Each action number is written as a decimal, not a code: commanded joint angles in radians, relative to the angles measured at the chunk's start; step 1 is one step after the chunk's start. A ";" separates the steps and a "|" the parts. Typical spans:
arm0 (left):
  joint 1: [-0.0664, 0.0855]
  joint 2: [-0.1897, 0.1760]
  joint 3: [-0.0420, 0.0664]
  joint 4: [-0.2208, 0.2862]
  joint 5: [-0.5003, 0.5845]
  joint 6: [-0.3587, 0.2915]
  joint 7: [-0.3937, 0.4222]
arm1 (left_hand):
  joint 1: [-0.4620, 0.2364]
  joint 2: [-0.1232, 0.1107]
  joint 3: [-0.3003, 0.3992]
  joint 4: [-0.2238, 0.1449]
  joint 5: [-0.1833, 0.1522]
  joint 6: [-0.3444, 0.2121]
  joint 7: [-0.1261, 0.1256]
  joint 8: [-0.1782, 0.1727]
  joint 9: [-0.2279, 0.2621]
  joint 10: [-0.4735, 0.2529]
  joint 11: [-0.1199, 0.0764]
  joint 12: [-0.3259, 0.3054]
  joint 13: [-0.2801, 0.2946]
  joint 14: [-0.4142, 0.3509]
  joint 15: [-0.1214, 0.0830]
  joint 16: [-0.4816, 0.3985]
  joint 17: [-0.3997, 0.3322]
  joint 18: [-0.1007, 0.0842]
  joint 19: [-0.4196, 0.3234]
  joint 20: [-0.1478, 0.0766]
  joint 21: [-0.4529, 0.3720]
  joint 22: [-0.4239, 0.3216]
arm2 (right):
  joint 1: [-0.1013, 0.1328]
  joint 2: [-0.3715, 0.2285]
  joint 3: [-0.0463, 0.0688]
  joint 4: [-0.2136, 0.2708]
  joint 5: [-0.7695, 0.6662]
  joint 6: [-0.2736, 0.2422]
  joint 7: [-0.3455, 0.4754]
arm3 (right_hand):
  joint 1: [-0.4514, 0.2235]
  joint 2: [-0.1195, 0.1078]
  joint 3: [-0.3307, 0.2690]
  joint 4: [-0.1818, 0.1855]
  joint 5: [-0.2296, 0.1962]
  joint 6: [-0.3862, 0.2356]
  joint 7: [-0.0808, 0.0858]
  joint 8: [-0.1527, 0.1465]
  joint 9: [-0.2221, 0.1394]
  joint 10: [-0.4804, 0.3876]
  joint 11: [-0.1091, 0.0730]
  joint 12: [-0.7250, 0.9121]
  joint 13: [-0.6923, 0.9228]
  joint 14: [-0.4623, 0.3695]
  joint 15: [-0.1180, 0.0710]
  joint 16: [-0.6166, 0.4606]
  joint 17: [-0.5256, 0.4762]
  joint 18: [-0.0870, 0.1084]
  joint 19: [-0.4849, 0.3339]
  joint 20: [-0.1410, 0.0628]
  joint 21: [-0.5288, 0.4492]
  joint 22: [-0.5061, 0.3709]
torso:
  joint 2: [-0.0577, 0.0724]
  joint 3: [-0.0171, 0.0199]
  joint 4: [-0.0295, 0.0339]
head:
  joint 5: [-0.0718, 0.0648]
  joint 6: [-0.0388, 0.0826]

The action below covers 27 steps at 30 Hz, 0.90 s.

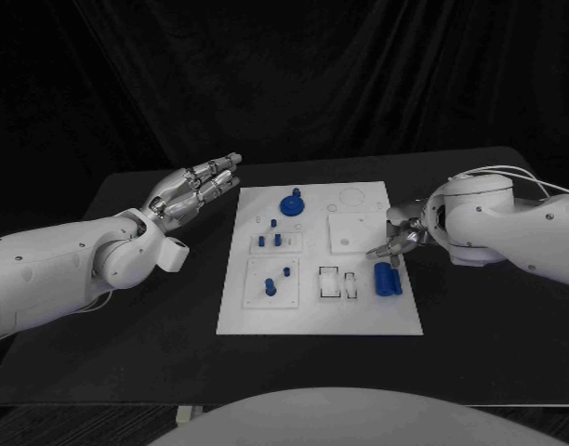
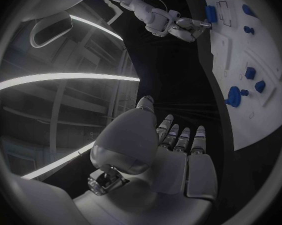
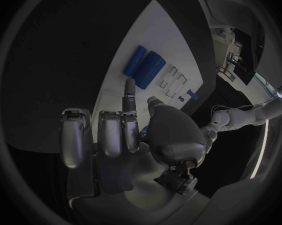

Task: Assemble the parts on the task board

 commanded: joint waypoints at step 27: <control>-0.001 0.003 0.001 -0.001 0.002 0.017 0.011 | 0.017 0.000 0.003 -0.005 0.009 -0.001 0.008 0.005 0.001 -0.003 0.008 0.001 0.001 0.000 0.004 -0.004 -0.001 0.017 0.003 0.008 -0.003 -0.001 | -0.017 0.025 0.000 -0.016 0.024 -0.006 -0.012 | 0.060 -0.011 0.006 -0.022 0.034 -0.009 0.007 -0.038 -0.003 0.104 0.001 0.003 0.263 0.080 -0.006 -0.014 0.120 0.003 0.075 0.000 -0.026 0.239 | 0.001 0.0002 0.0004 | 0.000 0.000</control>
